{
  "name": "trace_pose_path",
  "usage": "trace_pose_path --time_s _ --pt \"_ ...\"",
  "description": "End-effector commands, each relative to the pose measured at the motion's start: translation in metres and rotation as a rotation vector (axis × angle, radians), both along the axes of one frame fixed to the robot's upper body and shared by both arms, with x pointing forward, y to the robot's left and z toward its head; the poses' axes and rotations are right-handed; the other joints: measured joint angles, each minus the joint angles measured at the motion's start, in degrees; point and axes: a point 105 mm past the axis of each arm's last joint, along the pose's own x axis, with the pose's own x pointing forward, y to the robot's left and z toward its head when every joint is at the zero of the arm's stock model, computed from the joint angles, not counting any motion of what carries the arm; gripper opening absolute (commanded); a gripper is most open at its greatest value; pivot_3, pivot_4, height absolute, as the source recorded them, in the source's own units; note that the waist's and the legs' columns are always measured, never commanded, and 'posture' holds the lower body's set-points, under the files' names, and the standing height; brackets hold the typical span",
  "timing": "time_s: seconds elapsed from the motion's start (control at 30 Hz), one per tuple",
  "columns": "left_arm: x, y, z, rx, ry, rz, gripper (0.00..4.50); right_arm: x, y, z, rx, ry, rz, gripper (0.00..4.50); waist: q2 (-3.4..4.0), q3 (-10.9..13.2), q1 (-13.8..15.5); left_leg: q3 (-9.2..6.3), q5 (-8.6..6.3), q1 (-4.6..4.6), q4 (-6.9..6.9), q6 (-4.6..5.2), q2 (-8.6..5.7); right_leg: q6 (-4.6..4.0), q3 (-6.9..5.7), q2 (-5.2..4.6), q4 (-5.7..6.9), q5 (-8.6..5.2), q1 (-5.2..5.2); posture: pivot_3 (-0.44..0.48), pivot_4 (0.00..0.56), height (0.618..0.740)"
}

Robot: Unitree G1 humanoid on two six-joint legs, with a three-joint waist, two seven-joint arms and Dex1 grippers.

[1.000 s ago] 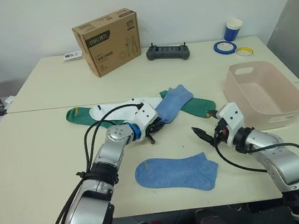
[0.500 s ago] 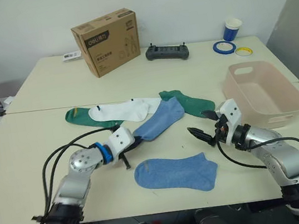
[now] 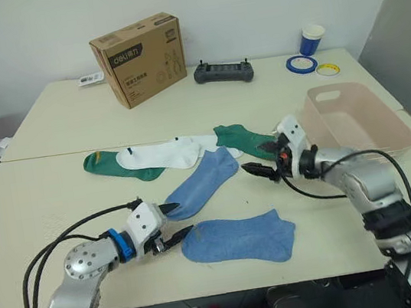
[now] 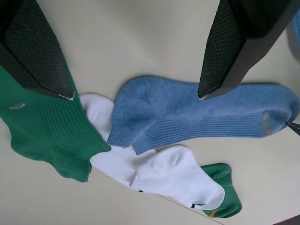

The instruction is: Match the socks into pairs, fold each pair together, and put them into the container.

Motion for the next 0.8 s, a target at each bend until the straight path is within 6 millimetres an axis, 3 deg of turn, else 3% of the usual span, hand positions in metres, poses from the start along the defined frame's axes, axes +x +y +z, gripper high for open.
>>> trace_pose_path --time_s 0.03,0.13,0.27,0.37,0.47,0.73,0.8 --pt "0.009 0.013 0.016 -0.203 0.024 0.173 4.48 0.014 0.016 -0.001 0.021 0.033 -0.002 4.50 0.00 0.00 -0.07 -0.01 0.00 0.02 0.00 0.00 -0.01 0.06 -0.01 0.01 0.02 -0.03 0.01 0.000 0.150 0.740" --pt "0.016 0.015 0.003 -0.250 0.078 0.252 4.48 0.021 0.025 -0.019 0.014 0.088 -0.017 4.50 -0.02 -0.01 0.11 -0.06 0.00 0.00 0.03 0.00 -0.06 0.06 -0.03 0.00 -0.01 -0.03 0.07 0.000 0.150 0.740" --pt "0.023 0.005 -0.014 -0.159 0.105 0.267 4.48 0.023 0.031 -0.033 -0.006 0.115 -0.019 4.50 -0.01 0.00 0.23 -0.08 0.00 -0.12 0.07 0.00 -0.16 -0.06 -0.01 -0.06 -0.06 0.06 0.07 0.000 0.150 0.740" --pt "0.026 -0.002 -0.019 -0.142 0.119 0.259 4.50 0.020 0.035 -0.034 -0.010 0.110 0.001 3.90 -0.02 -0.01 0.12 -0.06 0.00 -0.10 0.09 -0.01 -0.15 -0.06 0.00 -0.06 -0.05 0.07 0.07 0.000 0.150 0.740" --pt "0.026 -0.006 -0.020 -0.139 0.120 0.238 3.87 0.021 0.037 -0.033 -0.002 0.104 0.001 2.83 -0.01 -0.01 0.02 -0.06 0.00 -0.05 0.07 0.00 -0.10 -0.06 -0.01 -0.02 0.00 0.07 0.05 0.000 0.150 0.740" --pt "0.025 -0.004 -0.016 -0.132 0.116 0.217 1.28 0.021 0.033 -0.028 0.030 0.097 -0.016 0.00 -0.01 -0.01 -0.01 -0.04 0.00 -0.04 0.04 -0.01 -0.10 -0.07 0.01 -0.01 -0.01 0.07 0.05 0.000 0.150 0.740" --pt "0.026 -0.005 -0.013 -0.137 0.107 0.201 0.61 0.018 0.032 -0.026 0.029 0.085 -0.012 0.00 -0.01 -0.01 0.00 -0.05 0.00 -0.04 0.04 -0.01 -0.10 -0.07 0.01 -0.02 -0.01 0.07 0.05 0.000 0.150 0.740"
